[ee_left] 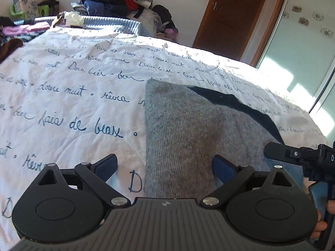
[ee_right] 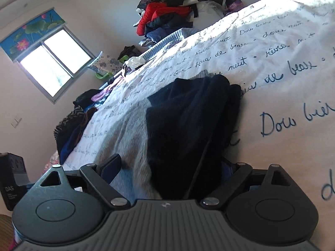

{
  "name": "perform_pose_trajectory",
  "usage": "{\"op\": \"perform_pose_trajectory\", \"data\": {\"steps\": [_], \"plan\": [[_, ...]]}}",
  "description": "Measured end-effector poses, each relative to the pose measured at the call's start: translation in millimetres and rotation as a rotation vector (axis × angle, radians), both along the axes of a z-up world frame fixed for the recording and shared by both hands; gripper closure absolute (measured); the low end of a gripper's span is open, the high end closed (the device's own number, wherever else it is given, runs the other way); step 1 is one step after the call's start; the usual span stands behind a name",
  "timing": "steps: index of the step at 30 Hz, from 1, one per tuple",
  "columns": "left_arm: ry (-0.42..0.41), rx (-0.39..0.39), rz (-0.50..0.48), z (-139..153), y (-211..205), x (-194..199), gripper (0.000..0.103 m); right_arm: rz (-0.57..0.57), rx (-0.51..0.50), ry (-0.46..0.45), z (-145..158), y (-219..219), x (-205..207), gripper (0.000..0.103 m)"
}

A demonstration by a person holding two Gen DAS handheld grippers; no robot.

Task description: Fold small clothes

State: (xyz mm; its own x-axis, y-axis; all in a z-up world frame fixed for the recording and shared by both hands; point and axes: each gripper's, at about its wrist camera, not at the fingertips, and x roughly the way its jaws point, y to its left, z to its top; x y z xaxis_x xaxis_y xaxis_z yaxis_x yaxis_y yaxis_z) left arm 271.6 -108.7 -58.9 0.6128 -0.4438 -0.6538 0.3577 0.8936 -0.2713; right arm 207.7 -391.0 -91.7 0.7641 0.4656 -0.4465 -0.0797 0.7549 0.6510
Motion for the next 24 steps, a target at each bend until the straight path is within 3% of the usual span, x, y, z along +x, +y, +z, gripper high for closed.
{"op": "perform_pose_trajectory", "data": {"steps": [4, 10, 11, 13, 14, 15, 18, 21, 24], "plan": [[0.063, -0.113, -0.018, -10.8, 7.4, 19.6, 0.005, 0.017, 0.159, -0.008, -7.4, -17.7, 29.3, 0.01], [-0.022, -0.103, -0.171, -17.6, 7.6, -9.0, 0.002, 0.122, 0.181, -0.021, -7.2, -16.7, 62.0, 0.01], [-0.035, -0.091, -0.184, -17.8, 5.7, -12.9, 0.002, 0.125, 0.166, -0.022, -6.4, -15.0, 65.4, 0.015], [-0.039, -0.097, -0.203, -16.3, 1.8, -18.3, 0.016, 0.118, 0.107, 0.009, -7.5, -10.2, 69.9, 0.059], [-0.03, -0.115, -0.212, -15.0, 0.8, -19.0, 0.034, 0.106, 0.112, 0.028, -12.0, -10.7, 71.0, 0.07], [-0.017, -0.134, -0.209, -13.7, 0.3, -19.0, 0.046, 0.097, 0.131, 0.017, -14.1, -12.7, 68.9, 0.074], [-0.014, -0.14, -0.175, -7.3, -3.5, -20.0, 0.066, 0.062, 0.127, -0.009, -11.3, -19.1, 59.0, 0.079], [0.005, -0.163, -0.137, 1.9, -7.1, -20.7, 0.076, 0.046, 0.063, -0.037, 2.7, -19.5, 50.1, 0.08], [0.029, -0.209, -0.144, 10.1, -17.1, -23.6, 0.077, 0.044, -0.016, -0.08, 24.1, -23.9, 42.6, 0.081]]}}
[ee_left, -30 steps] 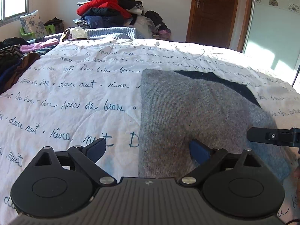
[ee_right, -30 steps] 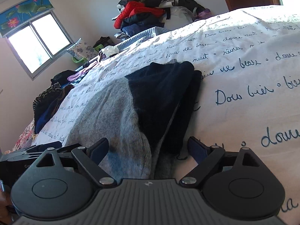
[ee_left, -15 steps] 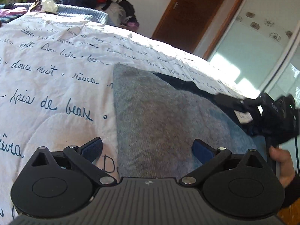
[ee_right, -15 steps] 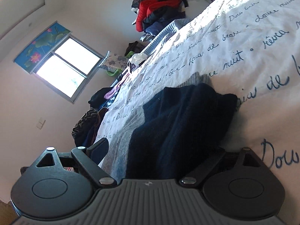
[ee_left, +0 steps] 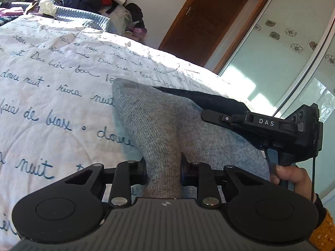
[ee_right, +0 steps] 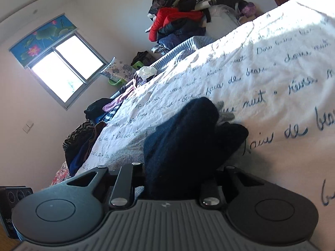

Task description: Fold small clothes

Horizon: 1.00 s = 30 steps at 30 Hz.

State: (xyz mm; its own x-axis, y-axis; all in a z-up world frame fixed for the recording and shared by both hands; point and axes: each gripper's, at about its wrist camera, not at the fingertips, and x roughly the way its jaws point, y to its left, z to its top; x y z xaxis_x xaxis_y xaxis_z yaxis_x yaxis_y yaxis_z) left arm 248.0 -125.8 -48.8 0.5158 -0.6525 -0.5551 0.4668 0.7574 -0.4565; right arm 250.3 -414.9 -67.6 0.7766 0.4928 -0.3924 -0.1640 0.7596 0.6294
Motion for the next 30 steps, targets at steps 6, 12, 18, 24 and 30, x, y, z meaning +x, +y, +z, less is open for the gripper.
{"op": "perform_pose_trajectory", "data": {"steps": [6, 12, 18, 24, 30], "plan": [[-0.041, 0.024, -0.061, 10.9, -54.8, -17.9, 0.076, -0.033, -0.078, -0.006, 28.7, -46.6, -6.5, 0.076], [-0.033, 0.13, -0.089, -0.1, -65.4, -35.7, 0.045, -0.195, -0.172, 0.18, 5.1, -72.5, -29.5, 0.033], [0.042, 0.057, -0.136, -9.2, -35.5, -59.2, 0.047, -0.086, -0.011, 0.152, -1.3, -74.4, -104.8, 0.029], [0.093, 0.0, -0.094, -20.5, -25.6, -63.7, 0.089, -0.021, 0.072, 0.189, -25.1, -53.6, -140.5, 0.092], [0.02, -0.009, -0.048, 10.1, -7.9, -80.7, 0.091, -0.025, 0.118, 0.1, -7.2, -43.1, -163.1, 0.093]]}}
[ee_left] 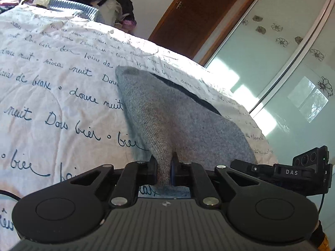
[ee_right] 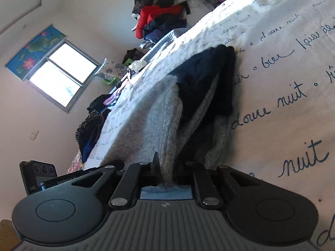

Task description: Fold small clothes

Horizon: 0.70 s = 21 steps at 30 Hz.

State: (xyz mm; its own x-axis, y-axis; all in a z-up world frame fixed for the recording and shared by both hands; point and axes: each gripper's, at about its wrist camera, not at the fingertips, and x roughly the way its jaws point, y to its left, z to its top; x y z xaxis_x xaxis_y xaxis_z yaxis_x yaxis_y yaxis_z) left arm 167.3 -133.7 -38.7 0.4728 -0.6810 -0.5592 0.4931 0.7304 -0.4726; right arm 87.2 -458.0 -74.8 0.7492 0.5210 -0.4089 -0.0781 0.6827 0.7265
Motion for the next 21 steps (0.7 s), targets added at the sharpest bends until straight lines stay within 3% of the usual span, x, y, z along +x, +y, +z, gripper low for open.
{"op": "perform_pose_trajectory", "data": {"steps": [2, 4, 5, 7, 8, 9, 10, 12, 15, 17, 19, 21], "plan": [[0.008, 0.057, -0.012, -3.4, -2.2, -6.7, 0.09, 0.004, -0.051, 0.012, 3.2, 5.3, -9.1, 0.091], [0.019, 0.131, 0.01, -15.0, -6.8, -12.4, 0.086, -0.03, -0.193, 0.089, -1.7, 12.3, -11.4, 0.088], [0.009, 0.153, 0.021, -17.6, -7.3, -17.0, 0.077, -0.061, -0.272, 0.118, -3.6, 16.2, -14.8, 0.087], [-0.047, 0.194, 0.042, -14.1, -6.8, -30.1, 0.057, -0.106, -0.305, 0.094, 4.2, 22.0, -32.7, 0.086], [-0.082, 0.218, 0.057, -10.7, -6.3, -37.5, 0.038, -0.135, -0.34, 0.07, 13.0, 27.6, -44.2, 0.084], [-0.12, 0.238, 0.077, -7.9, -5.4, -44.6, 0.02, -0.149, -0.391, 0.034, 22.2, 36.3, -53.7, 0.076], [-0.146, 0.257, 0.097, -6.3, -5.1, -50.2, 0.013, -0.151, -0.439, -0.004, 28.2, 46.1, -63.2, 0.068], [-0.185, 0.308, 0.124, -5.9, -8.8, -59.5, 0.012, -0.133, -0.487, -0.049, 30.2, 65.0, -74.6, 0.02], [-0.198, 0.409, 0.161, -11.8, -17.7, -70.1, 0.012, -0.077, -0.546, 0.001, 13.2, 87.7, -70.6, 0.019], [-0.203, 0.426, 0.17, -15.6, -16.5, -78.6, 0.012, -0.097, -0.642, 0.073, 2.0, 101.2, -70.2, 0.019], [-0.194, 0.439, 0.182, -19.1, -13.6, -84.7, 0.012, -0.103, -0.751, 0.062, 1.6, 116.9, -80.5, 0.019], [-0.177, 0.448, 0.195, -21.7, -9.9, -88.8, 0.011, -0.1, -0.792, 0.045, 5.9, 127.3, -93.5, 0.014]]}}
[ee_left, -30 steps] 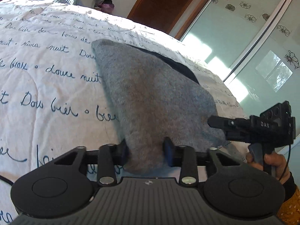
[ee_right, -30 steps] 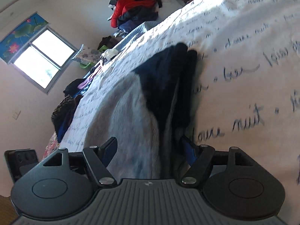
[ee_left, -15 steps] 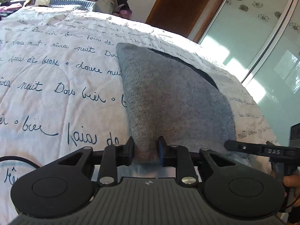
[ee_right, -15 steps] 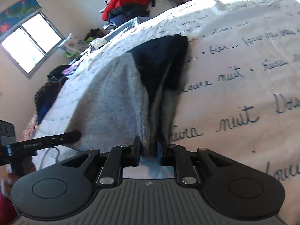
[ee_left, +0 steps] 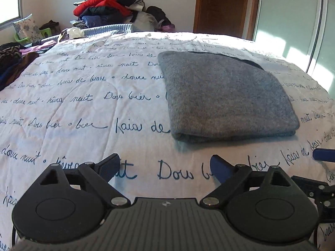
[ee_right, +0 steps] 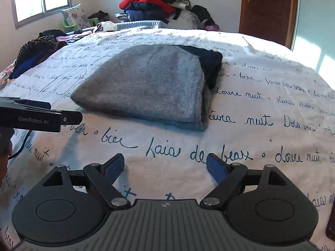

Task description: Fold small clothes

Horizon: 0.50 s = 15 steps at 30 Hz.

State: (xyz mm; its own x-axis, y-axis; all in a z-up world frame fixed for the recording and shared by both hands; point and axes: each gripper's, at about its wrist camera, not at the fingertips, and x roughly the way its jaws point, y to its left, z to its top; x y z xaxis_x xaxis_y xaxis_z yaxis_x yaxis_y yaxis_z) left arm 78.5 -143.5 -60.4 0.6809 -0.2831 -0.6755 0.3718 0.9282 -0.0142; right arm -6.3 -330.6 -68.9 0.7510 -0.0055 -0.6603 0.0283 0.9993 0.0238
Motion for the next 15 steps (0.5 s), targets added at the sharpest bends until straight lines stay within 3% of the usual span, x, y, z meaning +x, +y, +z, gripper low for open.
{"op": "perform_pose_trajectory", "data": {"steps": [7, 9, 11, 12, 13, 15], "plan": [[-0.006, 0.021, 0.045, -1.9, 11.4, -10.3, 0.01, 0.187, -0.065, 0.005, 25.1, 22.2, -48.2, 0.013], [0.001, 0.013, 0.053, -2.9, 12.7, -10.0, 0.01, 0.246, 0.102, -0.006, 40.5, 15.6, -63.8, 0.013], [0.001, 0.004, 0.061, -3.7, 13.0, -10.5, 0.01, 0.296, 0.373, -0.057, 54.6, -0.7, -73.3, 0.012], [-0.002, 0.002, 0.065, -4.0, 12.8, -11.0, 0.01, 0.289, 0.448, -0.091, 59.1, -6.7, -76.1, 0.005], [-0.004, 0.002, 0.069, -4.4, 12.3, -11.6, 0.01, 0.252, 0.466, -0.133, 62.7, -9.3, -77.1, 0.0], [-0.009, 0.006, 0.074, -5.9, 10.8, -12.3, 0.009, 0.14, 0.38, -0.181, 62.7, -7.6, -71.1, 0.0]]}}
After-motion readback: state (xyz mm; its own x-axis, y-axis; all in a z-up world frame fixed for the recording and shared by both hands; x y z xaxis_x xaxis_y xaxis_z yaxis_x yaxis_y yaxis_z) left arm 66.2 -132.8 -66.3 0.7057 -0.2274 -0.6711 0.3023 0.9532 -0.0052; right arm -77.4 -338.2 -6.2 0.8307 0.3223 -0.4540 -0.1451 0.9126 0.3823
